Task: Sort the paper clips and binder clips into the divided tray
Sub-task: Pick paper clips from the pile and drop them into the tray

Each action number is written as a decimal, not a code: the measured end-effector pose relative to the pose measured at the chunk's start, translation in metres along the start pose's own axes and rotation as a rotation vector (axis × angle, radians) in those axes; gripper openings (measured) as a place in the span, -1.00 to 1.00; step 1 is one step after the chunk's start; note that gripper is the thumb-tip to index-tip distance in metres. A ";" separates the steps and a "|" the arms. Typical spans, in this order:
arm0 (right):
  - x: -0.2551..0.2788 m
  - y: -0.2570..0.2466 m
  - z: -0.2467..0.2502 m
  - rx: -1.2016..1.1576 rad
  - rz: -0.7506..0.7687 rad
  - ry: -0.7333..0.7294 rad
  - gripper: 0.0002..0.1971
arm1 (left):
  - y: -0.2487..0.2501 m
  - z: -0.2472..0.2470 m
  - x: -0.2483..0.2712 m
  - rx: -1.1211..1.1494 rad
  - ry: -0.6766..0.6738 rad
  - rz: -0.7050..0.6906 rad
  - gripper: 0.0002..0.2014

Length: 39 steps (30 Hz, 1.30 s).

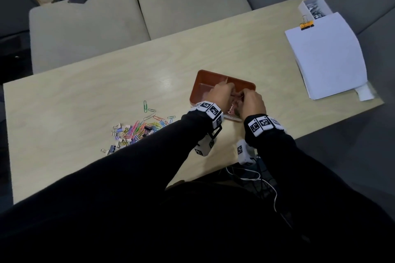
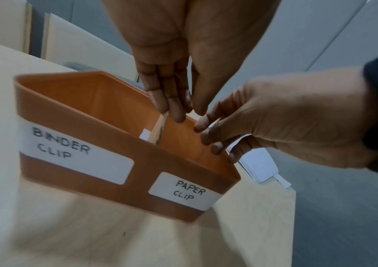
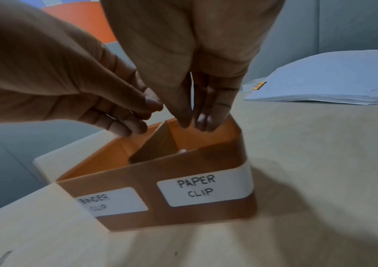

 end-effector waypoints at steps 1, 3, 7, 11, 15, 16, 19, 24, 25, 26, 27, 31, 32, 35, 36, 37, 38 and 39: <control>0.001 -0.006 0.000 -0.007 0.012 0.006 -0.81 | -0.004 0.005 0.001 0.009 0.021 0.002 -0.90; 0.003 -0.024 0.000 -0.031 0.064 0.025 -0.84 | -0.014 0.017 0.005 0.023 0.090 0.002 -0.89; 0.009 -0.067 -0.004 -0.114 0.206 0.047 -0.77 | -0.055 0.045 0.019 0.048 0.206 0.042 -0.84; 0.019 -0.117 -0.018 -0.219 0.362 0.014 -0.76 | -0.121 0.060 0.036 -0.001 0.235 0.181 -0.84; 0.029 -0.156 -0.047 -0.204 0.443 -0.092 -0.77 | -0.186 0.067 0.058 -0.085 0.205 0.285 -0.85; 0.032 -0.165 -0.057 -0.206 0.464 -0.121 -0.78 | -0.201 0.069 0.065 -0.107 0.194 0.310 -0.84; 0.042 -0.185 -0.086 -0.161 0.529 -0.225 -0.81 | -0.242 0.070 0.086 -0.174 0.137 0.388 -0.79; 0.057 -0.199 -0.137 0.011 0.582 -0.414 -0.76 | -0.289 0.064 0.113 -0.249 0.012 0.542 -0.69; 0.060 -0.199 -0.148 0.058 0.576 -0.456 -0.74 | -0.294 0.062 0.116 -0.257 -0.001 0.551 -0.70; 0.061 -0.198 -0.157 0.101 0.566 -0.496 -0.72 | -0.298 0.060 0.119 -0.256 -0.007 0.553 -0.70; 0.063 -0.197 -0.165 0.136 0.558 -0.528 -0.70 | -0.300 0.058 0.120 -0.256 -0.013 0.549 -0.66; 0.073 -0.205 -0.184 0.213 0.572 -0.568 -0.64 | -0.304 0.052 0.121 -0.278 -0.020 0.517 -0.63; 0.077 -0.209 -0.187 0.220 0.593 -0.569 -0.62 | -0.304 0.050 0.120 -0.274 -0.024 0.512 -0.65; 0.089 -0.217 -0.192 0.215 0.648 -0.566 -0.59 | -0.306 0.045 0.119 -0.241 -0.043 0.506 -0.77; 0.092 -0.219 -0.192 0.208 0.662 -0.561 -0.63 | -0.306 0.043 0.119 -0.230 -0.055 0.500 -0.82; 0.094 -0.219 -0.192 0.203 0.673 -0.557 -0.68 | -0.306 0.042 0.119 -0.223 -0.069 0.491 -0.84; 0.095 -0.219 -0.193 0.200 0.680 -0.553 -0.73 | -0.306 0.041 0.119 -0.218 -0.079 0.486 -0.85; 0.094 -0.219 -0.192 0.198 0.684 -0.552 -0.76 | -0.306 0.042 0.119 -0.212 -0.082 0.487 -0.86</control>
Point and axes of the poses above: each hand's wrist, its own x-axis away from the middle knuckle, its own z-axis out of the back of the hand, y = z × x, the point moved 6 cm from there along -x, towards the middle knuckle, and after that the axes turned 12 degrees about y, right-handed, at the moved point
